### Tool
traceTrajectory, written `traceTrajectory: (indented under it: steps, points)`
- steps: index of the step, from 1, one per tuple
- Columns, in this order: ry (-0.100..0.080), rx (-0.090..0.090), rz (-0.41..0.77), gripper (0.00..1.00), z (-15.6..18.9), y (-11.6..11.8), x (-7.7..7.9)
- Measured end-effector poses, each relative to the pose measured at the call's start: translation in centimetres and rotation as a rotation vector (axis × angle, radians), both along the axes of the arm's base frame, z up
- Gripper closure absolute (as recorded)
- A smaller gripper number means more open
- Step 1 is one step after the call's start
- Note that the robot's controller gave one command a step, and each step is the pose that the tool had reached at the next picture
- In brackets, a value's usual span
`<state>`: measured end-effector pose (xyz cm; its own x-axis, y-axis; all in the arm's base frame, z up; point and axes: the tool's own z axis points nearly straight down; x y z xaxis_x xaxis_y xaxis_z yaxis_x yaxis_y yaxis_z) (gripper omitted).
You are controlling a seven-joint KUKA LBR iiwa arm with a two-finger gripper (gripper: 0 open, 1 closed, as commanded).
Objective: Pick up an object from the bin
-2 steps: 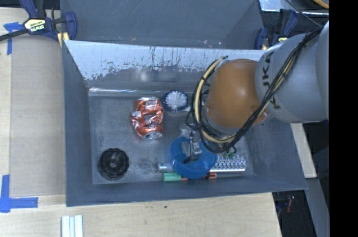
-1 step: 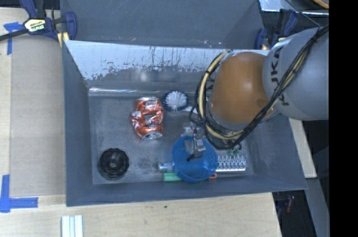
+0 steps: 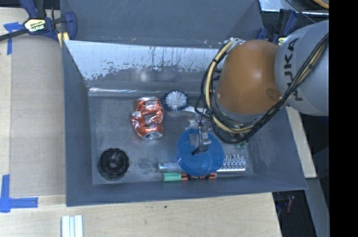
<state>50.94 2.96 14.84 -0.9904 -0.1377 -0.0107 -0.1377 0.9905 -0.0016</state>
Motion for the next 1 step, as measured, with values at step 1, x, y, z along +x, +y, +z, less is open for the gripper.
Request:
traceTrajectory:
  steps: [1]
  points:
    - [-0.004,0.0,-0.002,1.0,2.43,-0.03,0.1]
